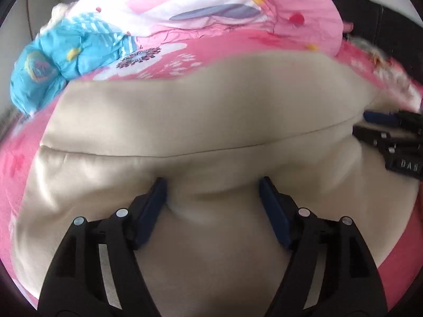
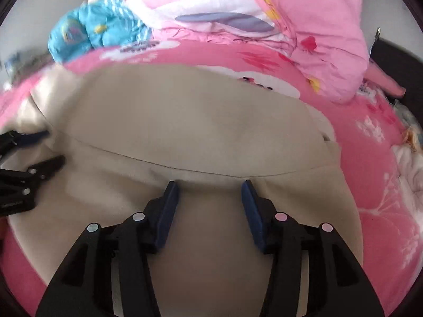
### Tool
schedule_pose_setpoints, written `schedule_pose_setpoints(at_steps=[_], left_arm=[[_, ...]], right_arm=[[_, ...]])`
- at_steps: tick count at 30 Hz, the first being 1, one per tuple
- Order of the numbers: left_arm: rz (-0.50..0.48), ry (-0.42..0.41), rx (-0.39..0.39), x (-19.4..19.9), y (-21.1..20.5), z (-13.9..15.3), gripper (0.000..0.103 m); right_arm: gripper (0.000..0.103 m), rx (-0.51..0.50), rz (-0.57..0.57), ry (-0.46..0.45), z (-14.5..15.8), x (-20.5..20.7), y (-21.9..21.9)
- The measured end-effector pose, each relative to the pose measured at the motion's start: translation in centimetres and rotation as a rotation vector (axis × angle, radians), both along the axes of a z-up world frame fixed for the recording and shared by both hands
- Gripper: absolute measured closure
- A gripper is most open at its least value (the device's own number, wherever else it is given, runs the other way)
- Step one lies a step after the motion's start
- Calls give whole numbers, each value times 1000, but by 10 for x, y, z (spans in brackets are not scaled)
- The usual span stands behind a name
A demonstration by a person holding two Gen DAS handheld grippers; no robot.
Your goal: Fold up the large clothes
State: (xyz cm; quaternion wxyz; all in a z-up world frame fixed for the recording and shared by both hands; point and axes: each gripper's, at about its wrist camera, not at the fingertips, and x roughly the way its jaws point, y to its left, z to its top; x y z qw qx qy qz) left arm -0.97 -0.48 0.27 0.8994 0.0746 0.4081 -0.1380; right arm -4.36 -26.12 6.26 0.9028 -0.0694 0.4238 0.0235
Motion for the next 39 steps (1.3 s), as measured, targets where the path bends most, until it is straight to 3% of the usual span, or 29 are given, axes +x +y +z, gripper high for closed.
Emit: schedule_pose_setpoints(at_steps=[2, 4, 5, 6, 7, 9, 10, 12, 14, 15, 19, 21, 22, 23, 25, 27, 28, 31, 32, 33, 34, 36, 38, 39], left_arm=[[-10, 39, -16, 6, 4, 5, 33], [20, 58, -29, 7, 6, 22, 44], [35, 41, -63, -9, 12, 29, 57], [29, 3, -175, -32, 20, 43, 69], [19, -5, -230, -37, 22, 47, 74], [37, 5, -296, -16, 20, 56, 99], [36, 30, -301, -4, 17, 50, 101], [48, 150, -252, 34, 4, 4, 100], [61, 184, -344, 45, 15, -18, 99], [56, 198, -386, 47, 20, -19, 99], [40, 264, -456, 48, 31, -3, 100], [72, 221, -503, 38, 39, 17, 101], [51, 181, -506, 33, 37, 27, 101], [6, 157, -491, 29, 29, 34, 101], [-34, 180, -443, 36, 10, 24, 101], [29, 213, -361, 46, -3, -7, 100], [54, 166, -347, 43, -7, -19, 100], [59, 134, -307, 36, -11, -13, 100], [55, 157, -324, 37, -8, -7, 100], [66, 174, -393, 38, 0, 1, 101], [70, 175, -510, 36, 12, 10, 101], [44, 133, -630, 38, 25, 21, 100], [82, 167, -654, 50, 37, 9, 95], [134, 226, -659, 60, 45, -7, 100]], right_arm=[[55, -62, 8, 16, 8, -3, 8], [55, -58, -29, 61, 22, -6, 8], [56, -47, -31, 51, 31, -7, 13], [56, -22, -15, 15, 44, -13, 22], [56, 15, 17, -22, 59, -15, 30], [56, 69, 64, -35, 69, -6, 44], [56, 91, 95, -27, 67, 7, 54], [56, 87, 121, 32, 45, 34, 70], [55, 6, 115, 87, -7, 59, 74], [55, 41, 113, 64, -11, 58, 69], [56, 85, 107, 118, 6, 57, 60], [58, 86, 72, 108, 33, 56, 61], [58, 84, 87, 60, 47, 52, 63], [58, 70, 104, 41, 51, 53, 67], [58, 21, 114, 95, 32, 65, 74], [57, 5, 117, 119, -3, 75, 76], [57, -7, 109, 102, -12, 74, 76], [57, -67, 114, 105, -4, 72, 86], [57, -56, 112, 130, 4, 74, 85], [57, -14, 97, 147, 16, 75, 80], [57, 22, 90, 138, 27, 75, 75], [57, 47, 84, 98, 37, 74, 67], [57, 30, 53, 122, 19, 82, 53], [57, 83, 71, 120, 4, 84, 42]])
